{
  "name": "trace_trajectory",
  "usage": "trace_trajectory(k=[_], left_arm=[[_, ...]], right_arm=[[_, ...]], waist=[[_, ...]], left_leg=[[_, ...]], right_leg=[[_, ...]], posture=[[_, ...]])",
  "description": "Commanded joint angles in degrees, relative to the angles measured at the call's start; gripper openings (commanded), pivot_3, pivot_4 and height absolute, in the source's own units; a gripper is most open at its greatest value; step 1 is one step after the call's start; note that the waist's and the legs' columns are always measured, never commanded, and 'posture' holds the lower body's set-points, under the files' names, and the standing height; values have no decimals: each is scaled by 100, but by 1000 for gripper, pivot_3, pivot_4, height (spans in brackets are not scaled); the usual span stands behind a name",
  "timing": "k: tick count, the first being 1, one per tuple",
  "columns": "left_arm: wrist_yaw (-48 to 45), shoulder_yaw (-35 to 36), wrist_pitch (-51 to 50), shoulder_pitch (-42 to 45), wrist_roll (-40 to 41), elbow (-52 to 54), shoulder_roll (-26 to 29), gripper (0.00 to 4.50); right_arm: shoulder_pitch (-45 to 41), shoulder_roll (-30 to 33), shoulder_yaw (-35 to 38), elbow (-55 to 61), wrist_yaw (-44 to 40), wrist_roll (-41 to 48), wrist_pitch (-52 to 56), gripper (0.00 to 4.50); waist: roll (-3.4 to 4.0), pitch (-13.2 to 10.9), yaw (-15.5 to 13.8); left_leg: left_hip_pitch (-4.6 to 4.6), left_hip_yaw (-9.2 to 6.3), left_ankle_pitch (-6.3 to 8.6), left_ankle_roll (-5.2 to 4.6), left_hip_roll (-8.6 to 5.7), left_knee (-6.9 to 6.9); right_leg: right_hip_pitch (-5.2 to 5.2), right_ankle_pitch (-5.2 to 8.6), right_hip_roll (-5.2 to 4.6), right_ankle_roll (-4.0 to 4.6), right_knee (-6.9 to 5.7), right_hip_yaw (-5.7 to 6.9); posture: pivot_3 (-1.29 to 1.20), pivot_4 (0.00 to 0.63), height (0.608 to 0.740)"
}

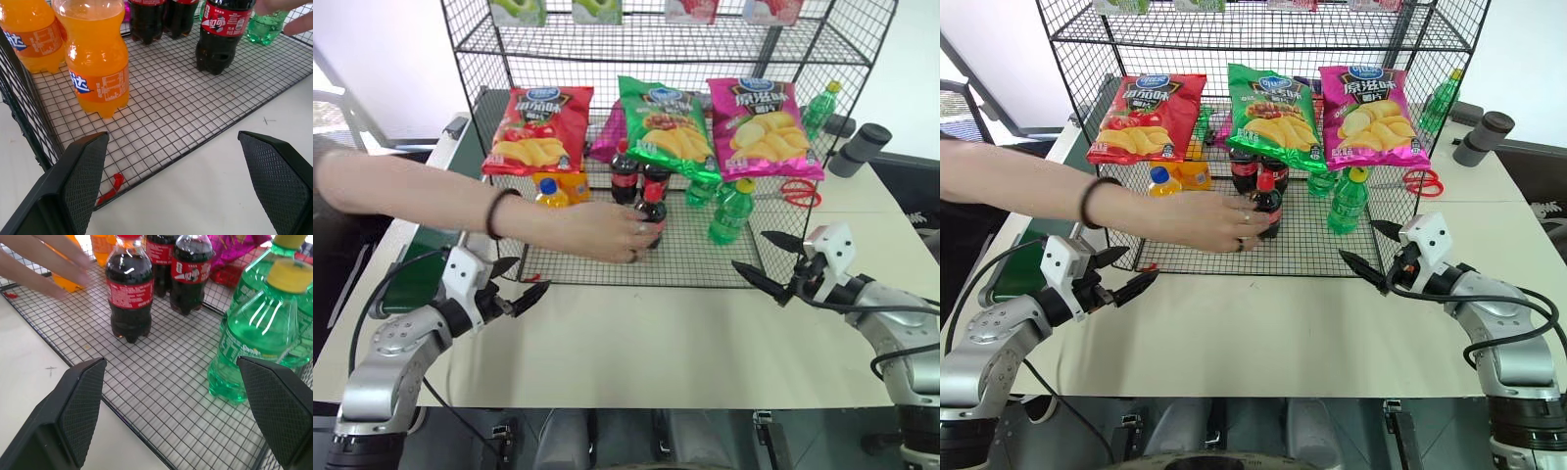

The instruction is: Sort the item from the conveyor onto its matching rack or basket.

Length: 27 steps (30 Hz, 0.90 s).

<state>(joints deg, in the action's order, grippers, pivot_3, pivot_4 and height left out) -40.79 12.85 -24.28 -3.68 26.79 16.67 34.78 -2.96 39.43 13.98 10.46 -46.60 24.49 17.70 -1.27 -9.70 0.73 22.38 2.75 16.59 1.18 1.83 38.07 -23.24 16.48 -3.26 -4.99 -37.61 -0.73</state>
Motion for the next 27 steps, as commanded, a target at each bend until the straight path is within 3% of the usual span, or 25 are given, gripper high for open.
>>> trace_trajectory(k=[1,27], left_arm=[[-36,229,172,15,98,195,27,4500],[-67,228,314,-41,90,135,1,4500]], right_arm=[[-110,-17,50,-13,-40,1,-186,4443],[-234,-73,-85,-97,-87,-71,-291,4443]], waist=[[0,0,1],[0,0,0]], left_leg=[[0,0,0,0,0,0],[0,0,0,0,0,1]], right_leg=[[0,0,0,0,0,0],[0,0,0,0,-1,0]], posture=[[0,150,740],[0,150,740]])
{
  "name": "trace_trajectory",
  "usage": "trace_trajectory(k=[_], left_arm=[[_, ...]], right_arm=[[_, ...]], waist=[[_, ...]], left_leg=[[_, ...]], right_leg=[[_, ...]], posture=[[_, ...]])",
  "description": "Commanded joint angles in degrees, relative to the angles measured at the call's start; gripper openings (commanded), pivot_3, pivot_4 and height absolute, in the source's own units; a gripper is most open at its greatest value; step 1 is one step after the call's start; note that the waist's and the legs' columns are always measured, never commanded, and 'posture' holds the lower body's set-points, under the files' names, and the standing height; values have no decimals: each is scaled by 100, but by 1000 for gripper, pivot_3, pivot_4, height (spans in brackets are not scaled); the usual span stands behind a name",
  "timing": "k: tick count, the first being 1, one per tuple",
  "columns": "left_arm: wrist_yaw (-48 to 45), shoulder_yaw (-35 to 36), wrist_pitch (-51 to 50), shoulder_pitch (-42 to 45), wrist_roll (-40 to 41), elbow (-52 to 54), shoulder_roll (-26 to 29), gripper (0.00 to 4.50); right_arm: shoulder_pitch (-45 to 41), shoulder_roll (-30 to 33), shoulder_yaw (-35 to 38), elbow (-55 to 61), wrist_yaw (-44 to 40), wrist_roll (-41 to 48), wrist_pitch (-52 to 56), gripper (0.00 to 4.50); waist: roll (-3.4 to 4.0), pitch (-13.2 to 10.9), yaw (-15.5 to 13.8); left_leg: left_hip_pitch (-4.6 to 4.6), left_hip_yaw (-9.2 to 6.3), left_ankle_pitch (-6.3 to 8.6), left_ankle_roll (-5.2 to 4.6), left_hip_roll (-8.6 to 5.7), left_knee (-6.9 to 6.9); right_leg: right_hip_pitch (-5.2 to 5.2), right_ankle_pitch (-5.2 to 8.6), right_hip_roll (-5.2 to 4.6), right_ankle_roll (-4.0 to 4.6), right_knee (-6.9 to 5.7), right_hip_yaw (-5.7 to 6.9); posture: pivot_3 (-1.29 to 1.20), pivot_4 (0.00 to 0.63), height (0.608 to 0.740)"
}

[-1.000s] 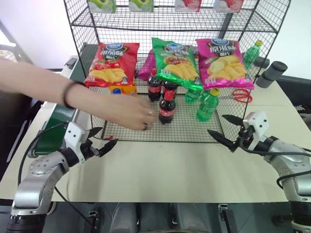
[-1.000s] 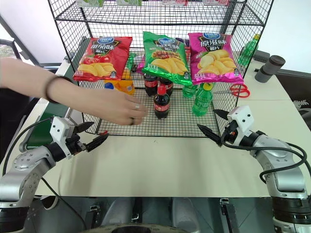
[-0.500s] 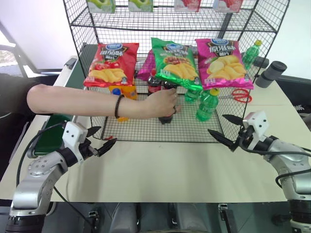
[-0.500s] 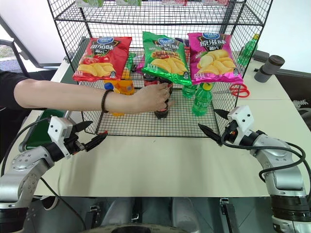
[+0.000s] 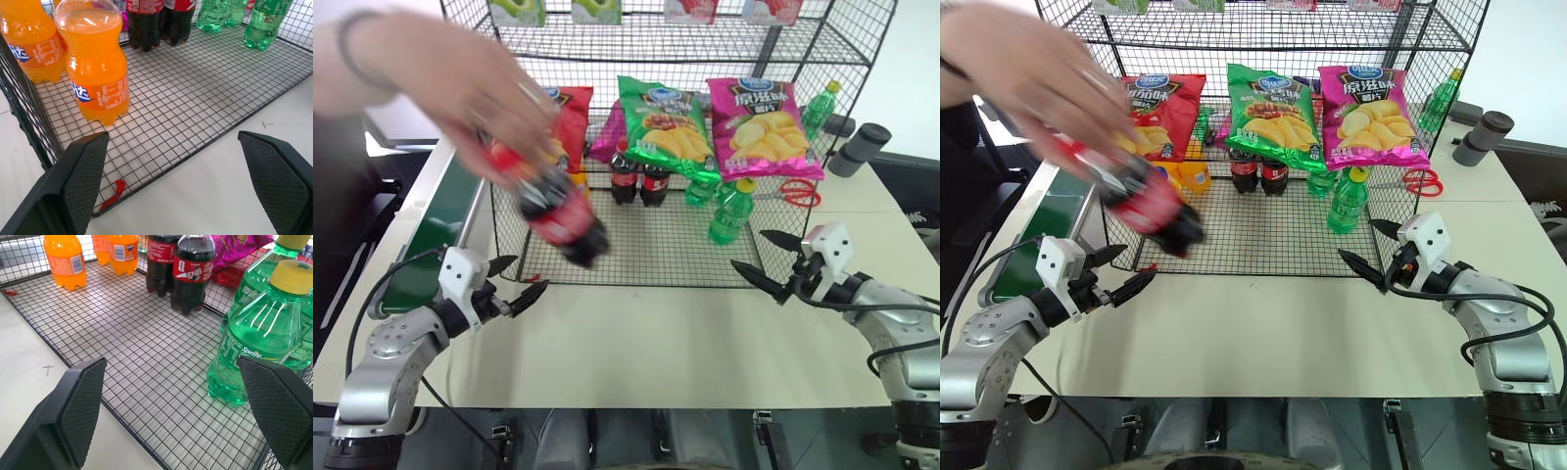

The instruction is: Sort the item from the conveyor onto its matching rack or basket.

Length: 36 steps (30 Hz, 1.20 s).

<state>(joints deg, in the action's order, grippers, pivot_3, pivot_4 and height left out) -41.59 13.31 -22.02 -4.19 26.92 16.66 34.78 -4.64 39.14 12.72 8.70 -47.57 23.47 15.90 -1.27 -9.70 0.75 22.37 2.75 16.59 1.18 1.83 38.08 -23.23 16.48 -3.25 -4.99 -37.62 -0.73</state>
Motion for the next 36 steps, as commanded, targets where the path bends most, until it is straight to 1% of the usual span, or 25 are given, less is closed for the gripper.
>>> trace_trajectory(k=[1,4,9,15,20,24,28,36], left_arm=[[28,192,90,2,78,144,-3,4500],[92,236,81,-40,95,182,-29,4500],[512,533,105,-64,97,191,-263,4500],[1013,1308,109,-81,406,79,-533,4500],[1572,1834,357,-83,242,-171,-713,4500],[2005,1880,583,-4,-20,-347,-880,4500],[2301,1719,896,72,-303,-471,-1112,4500],[2821,1628,1422,460,-775,-1145,-1344,4500]], right_arm=[[-71,-67,9,108,19,31,-100,4443],[-92,-165,-119,221,54,54,-53,4443],[-296,-607,-652,475,205,13,36,4443],[-659,-1194,-1299,479,572,-308,-59,4443],[-934,-1678,-1728,320,772,-511,-119,4443],[-1040,-1858,-1845,267,870,-621,-149,4443],[-1114,-1984,-1831,272,1045,-657,-76,4443],[-1097,-1964,-1759,329,1159,-699,-75,4443]], waist=[[0,0,-3],[0,0,3],[0,0,19],[-1,1,11],[-4,3,10],[-6,4,-13],[-14,9,0],[-15,10,8]], left_leg=[[0,0,0,0,0,0],[0,0,0,0,0,0],[-2,-1,0,0,1,0],[-3,-2,0,0,2,5],[-3,-2,0,0,1,5],[-2,-3,0,0,-1,5],[-1,-1,0,0,-6,8],[-1,-3,0,0,-3,8]], right_leg=[[0,0,0,0,0,0],[0,0,0,0,0,0],[0,0,0,0,-5,0],[-1,0,-2,0,-11,0],[-3,0,-4,0,-12,1],[-1,0,-8,0,-12,3],[0,-1,-15,-1,-12,4],[-2,-1,-13,-1,-15,5]], posture=[[0,150,740],[0,150,740],[0,150,740],[0,150,740],[0,150,740],[0,150,740],[0,150,740],[0,150,740]])
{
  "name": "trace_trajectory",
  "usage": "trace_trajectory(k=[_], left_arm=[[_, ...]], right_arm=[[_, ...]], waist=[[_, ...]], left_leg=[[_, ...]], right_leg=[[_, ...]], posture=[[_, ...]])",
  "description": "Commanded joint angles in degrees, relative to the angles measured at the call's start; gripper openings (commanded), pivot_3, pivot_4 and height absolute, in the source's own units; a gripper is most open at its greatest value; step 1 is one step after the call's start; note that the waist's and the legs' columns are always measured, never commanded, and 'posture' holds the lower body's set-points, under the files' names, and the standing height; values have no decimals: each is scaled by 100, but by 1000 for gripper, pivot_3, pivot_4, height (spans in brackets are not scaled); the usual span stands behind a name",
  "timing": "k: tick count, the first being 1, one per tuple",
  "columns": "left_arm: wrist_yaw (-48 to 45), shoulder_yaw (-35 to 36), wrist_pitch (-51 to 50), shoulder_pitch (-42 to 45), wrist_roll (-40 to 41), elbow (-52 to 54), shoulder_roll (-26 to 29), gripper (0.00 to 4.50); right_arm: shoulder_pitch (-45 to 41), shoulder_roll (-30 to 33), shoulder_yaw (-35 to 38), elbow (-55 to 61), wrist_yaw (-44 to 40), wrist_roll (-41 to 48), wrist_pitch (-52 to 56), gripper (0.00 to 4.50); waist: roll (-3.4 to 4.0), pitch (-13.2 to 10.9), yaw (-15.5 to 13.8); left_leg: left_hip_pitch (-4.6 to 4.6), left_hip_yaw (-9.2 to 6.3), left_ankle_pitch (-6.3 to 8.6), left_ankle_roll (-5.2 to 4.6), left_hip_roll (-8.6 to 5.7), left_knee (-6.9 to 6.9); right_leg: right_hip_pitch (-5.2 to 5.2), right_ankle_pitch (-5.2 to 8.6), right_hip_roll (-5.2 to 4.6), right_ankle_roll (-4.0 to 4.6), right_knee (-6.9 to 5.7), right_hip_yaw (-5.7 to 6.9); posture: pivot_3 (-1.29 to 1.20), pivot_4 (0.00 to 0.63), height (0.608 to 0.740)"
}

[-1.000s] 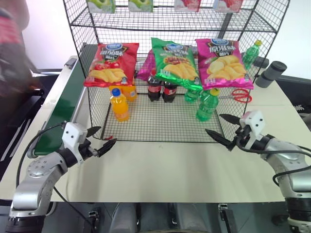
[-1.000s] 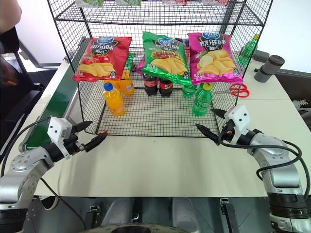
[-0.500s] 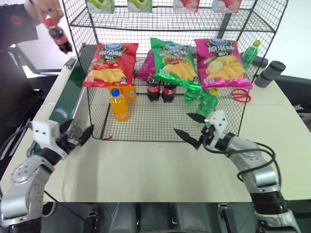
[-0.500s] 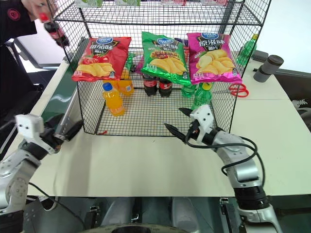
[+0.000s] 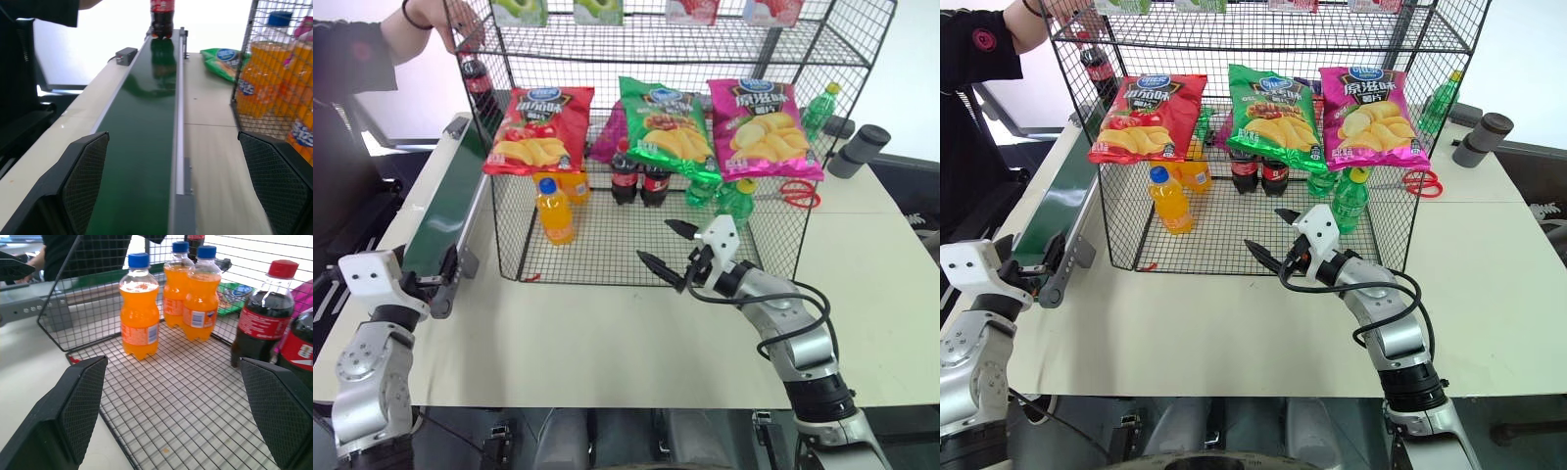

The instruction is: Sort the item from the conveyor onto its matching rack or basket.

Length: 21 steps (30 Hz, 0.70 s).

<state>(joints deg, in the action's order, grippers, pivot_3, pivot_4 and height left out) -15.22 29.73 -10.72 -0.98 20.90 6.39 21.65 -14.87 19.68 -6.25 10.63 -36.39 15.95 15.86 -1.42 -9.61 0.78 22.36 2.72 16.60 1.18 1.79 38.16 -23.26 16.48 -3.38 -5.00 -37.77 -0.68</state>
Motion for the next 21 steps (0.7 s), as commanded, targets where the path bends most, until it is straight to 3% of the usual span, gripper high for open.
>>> trace_trajectory(k=[1,21], left_arm=[[220,-29,342,180,-213,-185,-39,4500],[383,-167,897,383,-419,-732,-139,4500]], right_arm=[[-77,-18,144,137,49,53,-69,4443],[-45,-78,-39,138,-3,-27,-99,4443]], waist=[[0,0,1],[-2,1,6]], left_leg=[[0,1,0,0,0,0],[0,1,0,0,1,0]], right_leg=[[0,0,0,0,0,0],[-2,0,-2,0,-2,1]], posture=[[0,150,740],[0,150,740]])
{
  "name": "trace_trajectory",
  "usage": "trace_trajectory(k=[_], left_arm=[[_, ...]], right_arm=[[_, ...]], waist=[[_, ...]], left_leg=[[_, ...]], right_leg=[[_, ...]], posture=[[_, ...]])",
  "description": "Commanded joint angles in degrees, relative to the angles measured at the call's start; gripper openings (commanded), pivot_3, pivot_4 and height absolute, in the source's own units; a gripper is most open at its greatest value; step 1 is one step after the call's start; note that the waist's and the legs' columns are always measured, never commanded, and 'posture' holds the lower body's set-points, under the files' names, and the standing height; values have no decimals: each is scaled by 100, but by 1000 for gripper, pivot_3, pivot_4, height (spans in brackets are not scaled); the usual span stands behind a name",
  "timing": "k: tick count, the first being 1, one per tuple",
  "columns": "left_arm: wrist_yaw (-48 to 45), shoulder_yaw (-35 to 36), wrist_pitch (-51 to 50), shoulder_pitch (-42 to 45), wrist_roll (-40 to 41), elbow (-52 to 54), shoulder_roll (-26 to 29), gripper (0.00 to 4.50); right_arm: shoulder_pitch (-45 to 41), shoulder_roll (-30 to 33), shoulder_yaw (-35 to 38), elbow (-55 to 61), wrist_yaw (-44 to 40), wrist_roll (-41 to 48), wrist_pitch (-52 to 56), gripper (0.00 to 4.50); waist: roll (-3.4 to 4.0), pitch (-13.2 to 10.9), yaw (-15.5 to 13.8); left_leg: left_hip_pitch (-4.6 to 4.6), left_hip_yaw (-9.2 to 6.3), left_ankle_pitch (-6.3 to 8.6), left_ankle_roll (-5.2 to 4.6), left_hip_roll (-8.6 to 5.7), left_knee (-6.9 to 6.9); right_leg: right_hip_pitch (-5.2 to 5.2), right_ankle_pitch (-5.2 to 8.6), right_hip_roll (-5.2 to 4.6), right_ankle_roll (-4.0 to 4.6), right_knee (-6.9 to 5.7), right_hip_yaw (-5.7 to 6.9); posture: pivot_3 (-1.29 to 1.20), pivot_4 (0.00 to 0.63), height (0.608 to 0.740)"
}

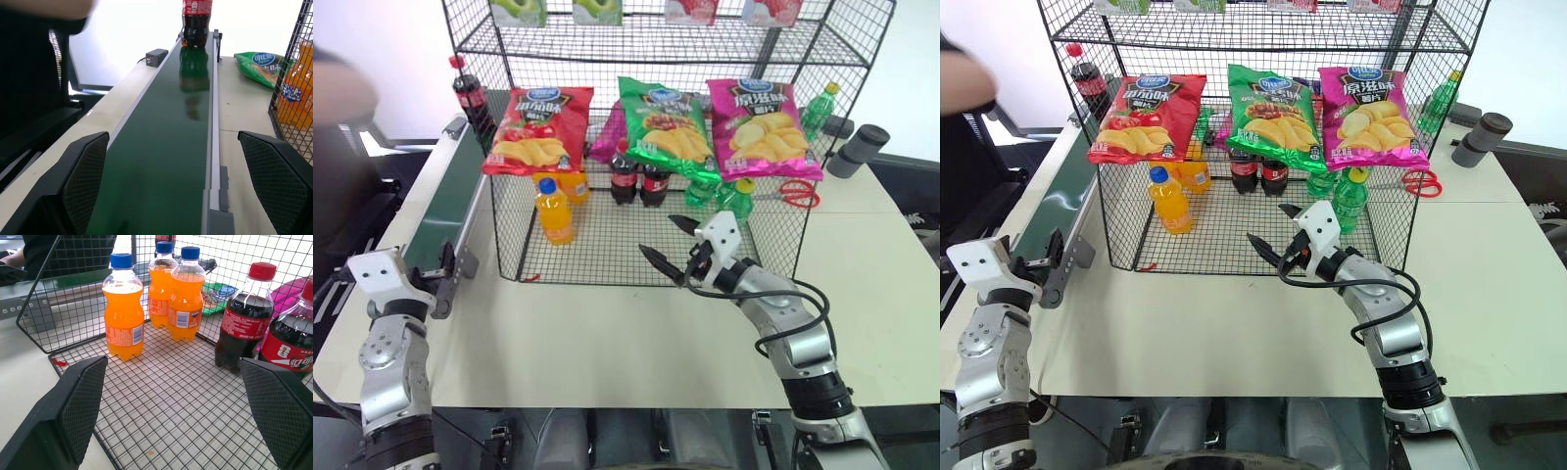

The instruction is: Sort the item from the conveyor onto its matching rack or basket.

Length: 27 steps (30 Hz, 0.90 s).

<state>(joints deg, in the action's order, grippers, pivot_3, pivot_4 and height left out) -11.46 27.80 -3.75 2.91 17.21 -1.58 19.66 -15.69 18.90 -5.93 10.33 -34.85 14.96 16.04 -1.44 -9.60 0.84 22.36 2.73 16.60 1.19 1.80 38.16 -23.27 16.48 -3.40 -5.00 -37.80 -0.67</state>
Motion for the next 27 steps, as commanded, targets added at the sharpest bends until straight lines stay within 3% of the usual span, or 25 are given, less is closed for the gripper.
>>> trace_trajectory(k=[1,27], left_arm=[[14,19,228,-4,-58,51,50,4500],[-69,0,658,101,-21,-526,41,4500]], right_arm=[[83,9,-111,184,-210,55,-169,4443],[95,-1,-168,245,-373,51,-126,4443]], waist=[[0,0,5],[0,0,1]], left_leg=[[0,0,0,0,0,0],[0,0,0,0,1,0]], right_leg=[[0,0,0,0,0,0],[0,0,-3,0,0,1]], posture=[[0,150,740],[0,150,740]])
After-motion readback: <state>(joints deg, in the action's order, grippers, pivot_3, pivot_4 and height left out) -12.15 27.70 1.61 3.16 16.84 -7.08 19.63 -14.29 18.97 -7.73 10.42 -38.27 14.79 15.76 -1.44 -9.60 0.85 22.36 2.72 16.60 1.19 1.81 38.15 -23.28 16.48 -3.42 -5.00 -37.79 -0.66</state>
